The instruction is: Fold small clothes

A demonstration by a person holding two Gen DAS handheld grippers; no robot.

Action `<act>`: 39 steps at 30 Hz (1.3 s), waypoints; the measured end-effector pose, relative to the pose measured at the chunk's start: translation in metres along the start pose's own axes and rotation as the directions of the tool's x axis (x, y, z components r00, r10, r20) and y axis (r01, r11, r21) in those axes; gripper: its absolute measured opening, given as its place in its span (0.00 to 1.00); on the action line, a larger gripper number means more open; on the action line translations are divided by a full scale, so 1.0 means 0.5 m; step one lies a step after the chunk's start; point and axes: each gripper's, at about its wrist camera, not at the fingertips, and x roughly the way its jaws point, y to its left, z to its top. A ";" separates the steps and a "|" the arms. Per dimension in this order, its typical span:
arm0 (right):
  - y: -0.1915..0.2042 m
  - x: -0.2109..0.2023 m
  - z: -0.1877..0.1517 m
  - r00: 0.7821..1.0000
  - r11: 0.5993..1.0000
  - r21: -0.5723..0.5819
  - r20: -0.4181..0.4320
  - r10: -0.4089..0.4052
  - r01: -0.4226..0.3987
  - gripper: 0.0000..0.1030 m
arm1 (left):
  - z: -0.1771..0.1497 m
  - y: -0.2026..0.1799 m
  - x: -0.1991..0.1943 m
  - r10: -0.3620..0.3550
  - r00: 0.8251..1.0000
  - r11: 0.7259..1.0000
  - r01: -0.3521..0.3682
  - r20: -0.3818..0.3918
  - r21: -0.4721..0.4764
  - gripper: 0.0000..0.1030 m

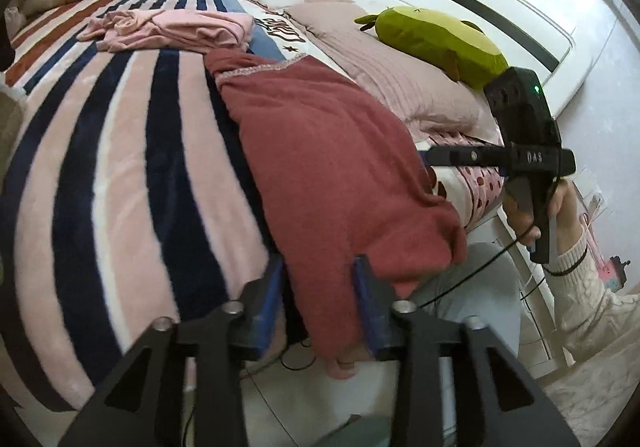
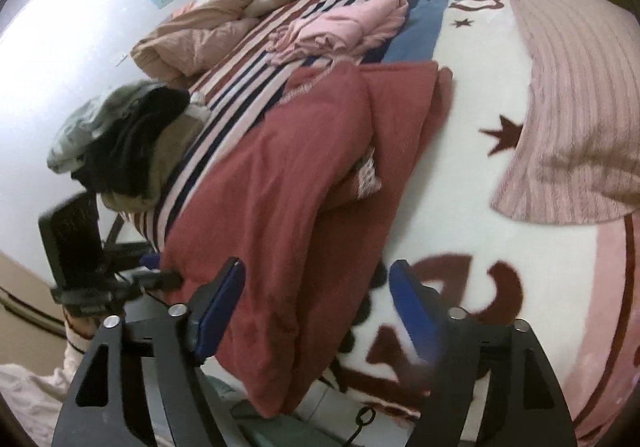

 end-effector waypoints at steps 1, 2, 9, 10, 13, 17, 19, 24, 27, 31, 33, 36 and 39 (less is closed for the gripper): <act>-0.004 -0.001 0.010 1.000 1.000 0.015 0.007 -0.001 0.001 0.71 | 0.007 0.004 -0.005 -0.017 1.000 1.000 0.017 0.016 -0.007 0.49; -0.007 -0.001 0.017 1.000 1.000 0.028 0.011 -0.001 0.000 0.72 | 0.017 0.010 -0.010 -0.045 0.998 0.999 0.045 0.039 -0.018 0.56; -0.056 0.061 0.072 0.995 0.989 0.131 -0.057 0.081 -0.073 0.74 | 0.111 0.053 0.035 -0.097 0.994 0.993 0.100 0.055 -0.065 0.62; -0.062 0.074 0.076 0.994 0.988 0.136 -0.073 0.085 -0.075 0.74 | 0.123 0.064 0.052 -0.112 0.993 0.989 0.116 0.048 -0.089 0.62; -0.076 0.106 0.083 0.988 0.981 0.159 -0.082 0.128 -0.114 0.65 | 0.151 0.090 0.096 -0.127 0.991 0.980 0.131 0.034 -0.151 0.61; -0.089 0.130 0.087 0.975 0.960 0.202 -0.063 0.213 -0.196 0.42 | 0.175 0.108 0.143 -0.123 0.992 0.971 0.122 0.005 -0.204 0.22; -0.089 0.137 0.087 0.974 0.956 0.205 -0.046 0.222 -0.209 0.28 | 0.181 0.106 0.147 -0.114 0.993 0.971 0.114 0.009 -0.212 0.16; -0.067 0.115 0.090 0.977 0.964 0.157 0.003 0.215 -0.213 0.21 | 0.197 0.070 0.114 -0.062 0.997 0.989 0.067 0.042 -0.133 0.13; -0.050 0.095 0.098 0.973 0.964 0.131 0.036 0.227 -0.229 0.19 | 0.216 0.055 0.082 -0.050 0.996 0.993 0.058 0.074 -0.105 0.13; -0.010 0.058 0.120 0.963 0.962 0.083 0.088 0.253 -0.261 0.19 | 0.250 0.028 0.019 -0.020 0.993 0.999 0.026 0.119 -0.048 0.13; 0.026 0.038 0.140 0.958 0.962 0.037 0.111 0.264 -0.269 0.19 | 0.272 0.011 -0.023 0.012 0.990 1.000 -0.010 0.141 -0.014 0.13; 0.084 0.015 0.175 0.949 0.959 -0.024 0.139 0.282 -0.281 0.19 | 0.304 -0.010 -0.098 0.063 0.981 0.997 -0.070 0.182 0.032 0.13; 0.147 -0.006 0.214 0.936 0.950 -0.091 0.167 0.309 -0.298 0.19 | 0.335 -0.026 -0.186 0.132 0.966 0.986 -0.150 0.223 0.067 0.13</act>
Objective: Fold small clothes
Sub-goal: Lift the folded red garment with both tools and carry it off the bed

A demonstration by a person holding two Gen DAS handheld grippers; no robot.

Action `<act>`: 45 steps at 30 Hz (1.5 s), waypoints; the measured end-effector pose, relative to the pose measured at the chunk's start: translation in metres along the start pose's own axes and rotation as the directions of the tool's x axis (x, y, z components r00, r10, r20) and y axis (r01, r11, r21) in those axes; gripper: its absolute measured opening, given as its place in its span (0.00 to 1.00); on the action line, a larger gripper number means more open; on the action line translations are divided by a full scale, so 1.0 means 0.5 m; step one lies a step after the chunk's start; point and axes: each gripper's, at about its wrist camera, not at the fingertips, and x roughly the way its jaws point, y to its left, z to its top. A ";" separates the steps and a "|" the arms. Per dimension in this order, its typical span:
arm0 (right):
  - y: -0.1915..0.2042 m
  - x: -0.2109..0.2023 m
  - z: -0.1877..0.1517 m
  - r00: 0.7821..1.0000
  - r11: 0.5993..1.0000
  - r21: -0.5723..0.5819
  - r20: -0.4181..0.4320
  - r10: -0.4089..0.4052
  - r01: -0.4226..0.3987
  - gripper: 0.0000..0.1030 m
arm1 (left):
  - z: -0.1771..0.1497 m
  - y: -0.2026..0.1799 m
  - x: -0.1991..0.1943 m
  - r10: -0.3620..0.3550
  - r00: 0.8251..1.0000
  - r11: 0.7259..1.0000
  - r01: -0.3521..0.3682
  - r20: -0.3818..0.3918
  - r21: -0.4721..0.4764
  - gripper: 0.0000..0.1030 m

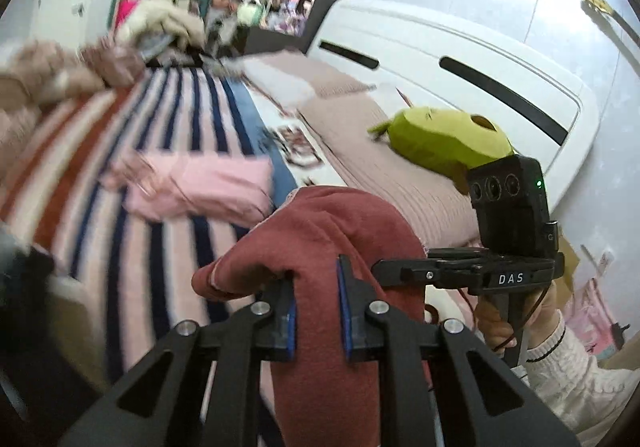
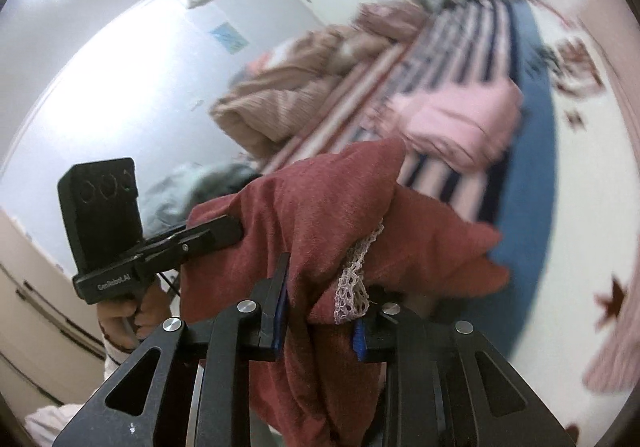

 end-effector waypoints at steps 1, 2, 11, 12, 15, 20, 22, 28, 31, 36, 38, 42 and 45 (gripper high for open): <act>0.028 0.003 0.020 1.000 1.000 -0.025 0.013 0.016 -0.016 0.19 | 0.015 0.002 -0.026 0.020 1.000 1.000 -0.020 0.012 0.009 0.13; 0.055 0.007 0.038 0.999 0.998 -0.048 0.024 0.033 -0.032 0.19 | 0.034 0.007 -0.062 0.045 0.999 0.999 -0.045 0.029 0.018 0.13; 0.330 0.093 0.193 0.978 0.956 -0.230 0.063 0.200 -0.181 0.19 | 0.147 0.074 -0.349 0.264 0.954 0.963 -0.269 0.141 0.019 0.13; 0.349 0.106 0.206 0.974 0.952 -0.234 0.060 0.217 -0.198 0.19 | 0.159 0.090 -0.389 0.295 0.944 0.954 -0.299 0.150 0.004 0.13; 0.431 0.158 0.248 0.963 0.932 -0.265 0.047 0.267 -0.246 0.19 | 0.177 0.129 -0.464 0.339 0.927 0.940 -0.338 0.161 -0.033 0.13; 0.502 0.291 0.298 0.947 0.923 -0.216 -0.024 0.321 -0.319 0.19 | 0.175 0.245 -0.538 0.400 0.909 0.913 -0.384 0.113 -0.139 0.13; 0.508 0.350 0.305 0.949 0.930 -0.185 -0.059 0.311 -0.317 0.19 | 0.155 0.319 -0.530 0.423 0.904 0.894 -0.405 0.063 -0.191 0.13; 0.487 0.556 0.267 0.964 0.968 -0.128 -0.186 0.192 -0.218 0.19 | 0.031 0.539 -0.459 0.432 0.896 0.830 -0.439 -0.103 -0.344 0.15; 0.464 0.620 0.251 0.967 0.976 -0.147 -0.221 0.127 -0.162 0.20 | -0.010 0.575 -0.440 0.408 0.907 0.823 -0.413 -0.101 -0.391 0.17; 0.450 0.648 0.231 0.966 0.979 -0.163 -0.243 0.084 -0.126 0.26 | -0.028 0.591 -0.427 0.389 0.917 0.831 -0.390 -0.087 -0.396 0.21; 0.453 0.633 0.225 0.970 0.979 -0.174 -0.234 0.062 -0.105 0.32 | -0.018 0.574 -0.430 0.390 0.917 0.836 -0.389 -0.079 -0.388 0.25; 0.457 0.609 0.226 0.977 0.974 -0.217 -0.213 0.016 -0.064 0.51 | 0.000 0.553 -0.441 0.428 0.902 0.835 -0.421 -0.064 -0.353 0.39; 0.449 0.591 0.231 0.979 0.974 -0.217 -0.205 0.017 -0.062 0.52 | 0.005 0.539 -0.455 0.441 0.897 0.833 -0.426 -0.041 -0.353 0.46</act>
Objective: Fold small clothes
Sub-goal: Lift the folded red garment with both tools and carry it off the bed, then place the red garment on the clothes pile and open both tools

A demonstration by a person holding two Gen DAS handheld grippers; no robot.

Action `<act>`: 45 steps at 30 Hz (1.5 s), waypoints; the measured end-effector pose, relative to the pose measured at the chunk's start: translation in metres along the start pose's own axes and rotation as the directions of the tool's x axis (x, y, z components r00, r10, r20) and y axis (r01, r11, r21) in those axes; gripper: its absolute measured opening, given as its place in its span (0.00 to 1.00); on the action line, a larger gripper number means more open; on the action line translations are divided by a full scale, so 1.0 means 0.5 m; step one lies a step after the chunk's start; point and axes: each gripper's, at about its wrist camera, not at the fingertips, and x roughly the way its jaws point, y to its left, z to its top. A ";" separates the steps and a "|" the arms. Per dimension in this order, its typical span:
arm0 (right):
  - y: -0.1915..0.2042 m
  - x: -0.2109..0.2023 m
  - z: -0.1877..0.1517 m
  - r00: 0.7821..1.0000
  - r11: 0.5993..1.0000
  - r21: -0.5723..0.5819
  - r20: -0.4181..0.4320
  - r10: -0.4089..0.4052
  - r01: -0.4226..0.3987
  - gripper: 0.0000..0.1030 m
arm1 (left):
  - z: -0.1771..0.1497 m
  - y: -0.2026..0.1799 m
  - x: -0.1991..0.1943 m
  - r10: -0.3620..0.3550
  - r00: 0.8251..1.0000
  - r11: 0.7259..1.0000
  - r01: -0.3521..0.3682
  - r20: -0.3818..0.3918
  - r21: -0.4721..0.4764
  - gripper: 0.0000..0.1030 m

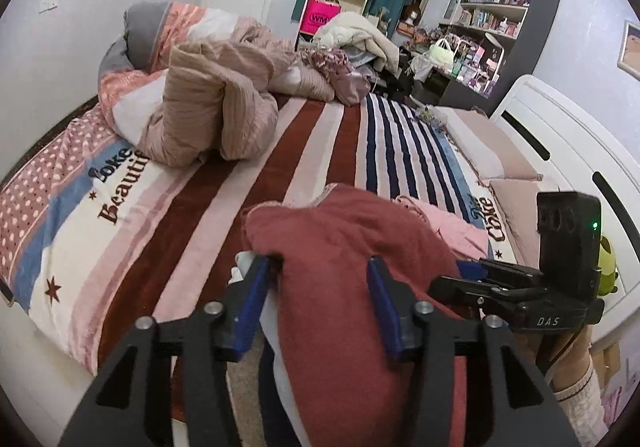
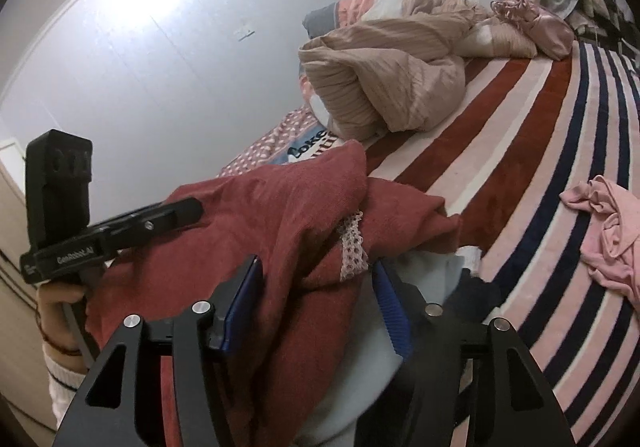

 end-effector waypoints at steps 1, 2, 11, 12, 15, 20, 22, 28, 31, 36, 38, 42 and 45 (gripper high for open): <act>0.000 -0.006 -0.002 1.000 1.000 0.000 0.003 -0.001 0.001 0.53 | 0.000 0.000 -0.003 0.002 1.000 1.000 -0.002 0.004 0.002 0.47; -0.001 -0.012 -0.003 1.000 1.000 -0.002 0.006 -0.002 0.002 0.53 | -0.001 -0.005 -0.009 0.009 1.000 1.000 -0.009 0.008 0.008 0.49; 0.000 -0.088 -0.040 1.000 1.000 -0.015 0.028 0.000 0.000 0.53 | -0.024 -0.079 -0.077 0.090 0.994 0.994 -0.094 0.065 0.063 0.57; 0.001 -0.101 -0.050 1.000 1.000 -0.022 0.031 -0.002 0.002 0.53 | -0.030 -0.092 -0.087 0.087 0.993 0.994 -0.092 0.076 0.065 0.57; 0.000 -0.149 -0.088 0.999 0.999 -0.036 0.045 -0.003 0.005 0.53 | -0.053 -0.135 -0.106 0.052 0.994 0.997 -0.058 0.098 0.059 0.57; -0.020 -0.245 -0.166 0.997 0.998 -0.052 0.073 -0.026 0.030 0.53 | -0.121 -0.240 -0.125 0.030 0.987 0.992 -0.048 0.160 0.116 0.57; -0.037 -0.288 -0.205 0.995 0.997 -0.051 0.083 -0.059 0.063 0.54 | -0.150 -0.284 -0.125 0.029 0.981 0.989 -0.056 0.194 0.137 0.58; -0.068 -0.413 -0.326 0.970 0.974 -0.091 0.142 -0.195 0.209 0.55 | -0.254 -0.417 -0.103 0.003 0.957 0.979 -0.062 0.289 0.196 0.61; -0.077 -0.479 -0.388 0.944 0.954 -0.098 0.204 -0.260 0.284 0.58 | -0.309 -0.484 -0.088 -0.012 0.934 0.975 -0.069 0.357 0.212 0.68; -0.079 -0.569 -0.491 0.863 0.886 -0.108 0.306 -0.402 0.451 0.65 | -0.378 -0.571 -0.058 -0.020 0.894 0.967 -0.097 0.448 0.235 0.85; -0.079 -0.595 -0.523 0.823 0.855 -0.098 0.345 -0.451 0.509 0.74 | -0.397 -0.595 -0.049 -0.026 0.881 0.966 -0.100 0.472 0.240 0.92; -0.077 -0.651 -0.590 0.726 0.798 -0.049 0.449 -0.520 0.601 0.94 | -0.433 -0.640 -0.033 -0.055 0.864 0.966 -0.080 0.500 0.246 0.96; -0.071 -0.684 -0.619 0.659 0.757 -0.018 0.507 -0.556 0.653 1.00 | -0.448 -0.660 -0.021 -0.038 0.850 0.965 -0.105 0.525 0.241 0.99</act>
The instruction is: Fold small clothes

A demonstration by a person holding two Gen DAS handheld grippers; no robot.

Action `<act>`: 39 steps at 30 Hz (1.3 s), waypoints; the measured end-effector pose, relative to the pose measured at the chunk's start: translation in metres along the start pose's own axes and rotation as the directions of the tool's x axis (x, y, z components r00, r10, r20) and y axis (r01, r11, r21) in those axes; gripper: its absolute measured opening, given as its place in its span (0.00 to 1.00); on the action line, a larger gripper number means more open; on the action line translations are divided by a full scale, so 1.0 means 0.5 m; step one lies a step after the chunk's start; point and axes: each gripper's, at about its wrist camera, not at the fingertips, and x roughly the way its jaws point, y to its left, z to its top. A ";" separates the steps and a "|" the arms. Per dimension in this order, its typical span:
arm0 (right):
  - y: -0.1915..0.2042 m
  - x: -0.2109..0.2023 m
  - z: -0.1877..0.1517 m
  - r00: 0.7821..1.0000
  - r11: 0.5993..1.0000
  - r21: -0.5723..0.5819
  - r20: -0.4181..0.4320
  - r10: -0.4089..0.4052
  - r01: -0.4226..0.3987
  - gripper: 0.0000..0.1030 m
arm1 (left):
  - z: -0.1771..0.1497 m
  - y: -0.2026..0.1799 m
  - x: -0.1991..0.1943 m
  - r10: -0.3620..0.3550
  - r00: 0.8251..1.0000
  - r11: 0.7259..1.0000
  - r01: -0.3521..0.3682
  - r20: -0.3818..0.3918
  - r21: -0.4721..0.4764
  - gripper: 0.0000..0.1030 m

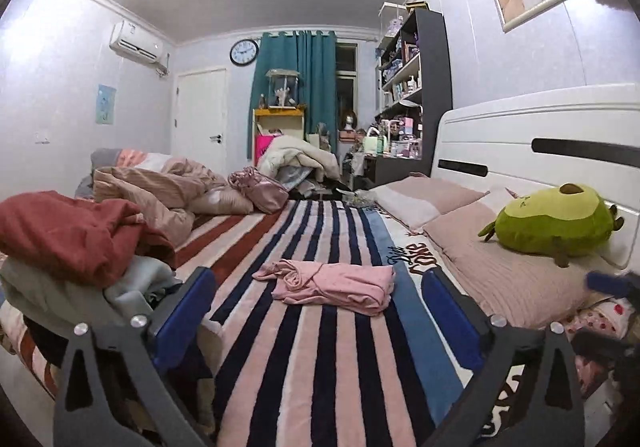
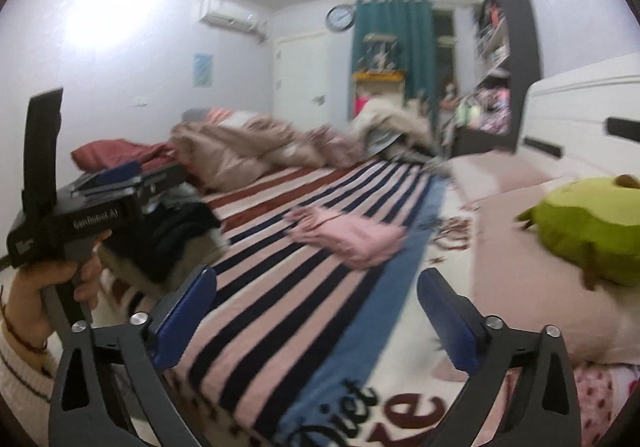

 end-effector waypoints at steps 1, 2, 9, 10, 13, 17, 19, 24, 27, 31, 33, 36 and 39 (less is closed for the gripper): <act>-0.003 -0.007 -0.001 1.000 1.000 0.002 0.011 -0.013 0.013 1.00 | -0.004 -0.010 0.000 0.005 1.000 1.000 -0.005 0.003 0.009 0.99; -0.005 -0.013 -0.002 1.000 1.000 0.006 0.017 -0.025 0.025 1.00 | -0.007 -0.015 0.002 0.002 1.000 1.000 -0.002 0.001 0.013 0.99; -0.019 -0.026 -0.012 0.998 0.998 0.038 0.032 -0.055 0.054 1.00 | -0.016 -0.025 0.007 -0.004 1.000 1.000 0.004 -0.001 0.026 0.99; -0.022 -0.027 -0.012 0.998 0.998 0.042 0.031 -0.056 0.054 1.00 | -0.017 -0.024 0.005 -0.003 1.000 1.000 0.003 -0.002 0.023 0.99; -0.024 -0.025 -0.014 0.998 0.997 0.054 0.031 -0.053 0.052 1.00 | -0.019 -0.026 0.004 -0.002 1.000 1.000 0.002 -0.007 0.023 0.99; -0.023 -0.021 -0.015 0.998 0.997 0.056 0.025 -0.053 0.051 1.00 | -0.021 -0.027 0.002 0.007 1.000 0.999 -0.007 -0.010 0.031 0.99; -0.023 -0.020 -0.016 0.998 0.997 0.057 0.023 -0.052 0.050 1.00 | -0.023 -0.024 0.000 0.008 1.000 1.000 -0.007 -0.012 0.029 0.99; -0.024 -0.018 -0.017 0.999 0.997 0.067 0.023 -0.048 0.047 1.00 | -0.028 -0.019 -0.004 0.012 1.000 1.000 -0.012 -0.015 0.022 0.99; -0.022 -0.016 -0.016 0.999 0.997 0.066 0.021 -0.046 0.045 1.00 | -0.030 -0.019 -0.007 0.016 1.000 1.000 -0.015 -0.016 0.022 0.99; -0.023 -0.016 -0.016 0.999 0.997 0.067 0.023 -0.046 0.044 1.00 | -0.030 -0.016 -0.011 0.020 1.000 1.000 -0.020 -0.012 0.017 0.99; -0.021 -0.015 -0.014 0.999 0.996 0.071 0.026 -0.047 0.045 1.00 | -0.031 -0.015 -0.012 0.024 1.000 1.000 -0.023 -0.011 0.018 0.99; -0.022 -0.015 -0.015 0.999 0.997 0.071 0.025 -0.046 0.045 1.00 | -0.032 -0.015 -0.014 0.024 1.000 1.000 -0.024 -0.010 0.020 0.99; -0.022 -0.016 -0.013 0.999 0.997 0.071 0.026 -0.044 0.042 1.00 | -0.032 -0.016 -0.015 0.027 1.000 0.999 -0.027 -0.010 0.023 0.99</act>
